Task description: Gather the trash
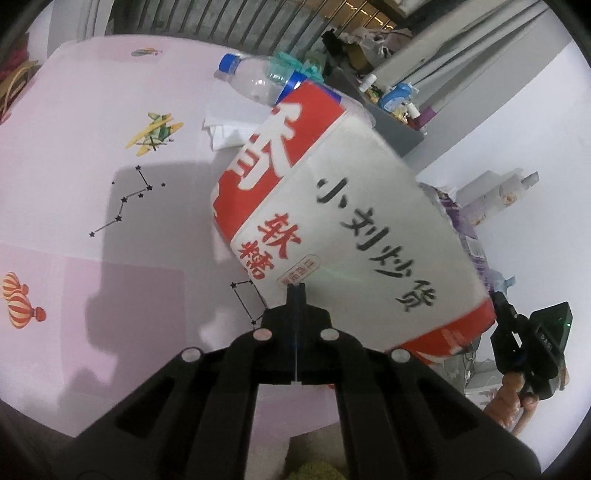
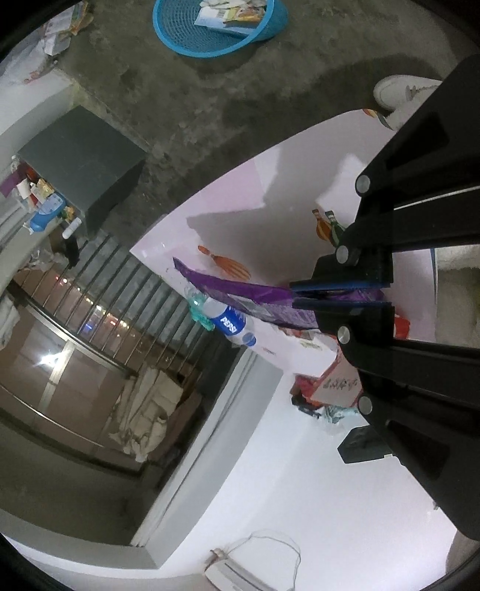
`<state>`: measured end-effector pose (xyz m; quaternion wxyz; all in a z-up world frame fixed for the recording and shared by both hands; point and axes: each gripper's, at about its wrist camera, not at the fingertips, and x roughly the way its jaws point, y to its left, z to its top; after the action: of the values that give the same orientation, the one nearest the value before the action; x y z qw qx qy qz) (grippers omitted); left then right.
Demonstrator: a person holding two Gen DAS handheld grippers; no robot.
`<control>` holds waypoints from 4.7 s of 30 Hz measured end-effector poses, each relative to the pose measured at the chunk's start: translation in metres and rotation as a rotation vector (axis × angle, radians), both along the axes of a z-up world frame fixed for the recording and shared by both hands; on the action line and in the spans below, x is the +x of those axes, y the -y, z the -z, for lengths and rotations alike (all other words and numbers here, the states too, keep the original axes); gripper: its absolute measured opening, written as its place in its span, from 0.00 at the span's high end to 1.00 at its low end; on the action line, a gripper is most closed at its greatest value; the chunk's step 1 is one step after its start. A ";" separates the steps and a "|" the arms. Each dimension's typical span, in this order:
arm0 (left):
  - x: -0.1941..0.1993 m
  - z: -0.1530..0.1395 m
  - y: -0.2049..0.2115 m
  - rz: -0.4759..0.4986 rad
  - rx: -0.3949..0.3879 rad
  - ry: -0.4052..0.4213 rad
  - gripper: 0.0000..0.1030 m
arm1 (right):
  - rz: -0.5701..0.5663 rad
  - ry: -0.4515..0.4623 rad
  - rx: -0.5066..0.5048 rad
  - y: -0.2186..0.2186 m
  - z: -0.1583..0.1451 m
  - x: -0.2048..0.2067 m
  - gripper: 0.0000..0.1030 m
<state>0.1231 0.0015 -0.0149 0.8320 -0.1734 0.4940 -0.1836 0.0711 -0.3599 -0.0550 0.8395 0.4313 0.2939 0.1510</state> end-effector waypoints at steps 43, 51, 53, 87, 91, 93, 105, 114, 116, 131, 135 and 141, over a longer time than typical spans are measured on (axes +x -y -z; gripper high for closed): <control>0.054 0.034 -0.040 -0.072 -0.368 -0.121 0.82 | -0.339 -0.165 -0.112 -0.126 0.017 0.075 0.95; 0.040 -0.005 -0.075 -0.071 -0.448 -0.030 1.00 | -0.361 -0.062 -0.142 -0.143 -0.020 0.071 0.95; 0.038 -0.011 -0.078 -0.087 -0.433 -0.011 1.00 | -0.363 -0.050 -0.157 -0.148 -0.025 0.072 0.95; -0.061 -0.009 0.011 0.208 0.367 0.434 0.43 | -0.408 -0.080 -0.101 -0.154 -0.036 0.073 0.95; -0.061 -0.008 0.023 0.235 0.377 0.455 0.44 | -0.385 -0.077 -0.087 -0.146 -0.036 0.069 0.95; -0.062 -0.007 0.028 0.248 0.385 0.458 0.44 | -0.371 -0.081 -0.085 -0.142 -0.035 0.069 0.95; -0.058 -0.001 0.037 0.224 0.425 0.419 0.61 | -0.398 -0.079 -0.093 -0.156 -0.032 0.070 0.95; -0.038 0.001 -0.001 0.122 0.309 0.304 0.88 | -0.266 -0.128 -0.047 -0.120 -0.020 0.071 0.94; -0.036 0.003 -0.005 0.112 0.294 0.291 0.89 | -0.254 -0.143 -0.018 -0.109 -0.014 0.069 0.90; -0.025 0.012 -0.020 0.075 0.255 0.219 0.93 | -0.197 -0.305 0.227 -0.105 0.068 0.077 0.43; -0.022 0.017 -0.023 0.059 0.251 0.194 0.96 | -0.140 -0.267 0.357 -0.096 0.079 0.089 0.43; -0.019 0.021 -0.028 0.045 0.237 0.182 0.97 | -0.060 -0.240 0.513 -0.084 0.095 0.092 0.55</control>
<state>0.1046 0.0298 -0.0362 0.8836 -0.0455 0.4387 -0.1574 0.1636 -0.2757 -0.1499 0.6574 0.6355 0.3559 0.1932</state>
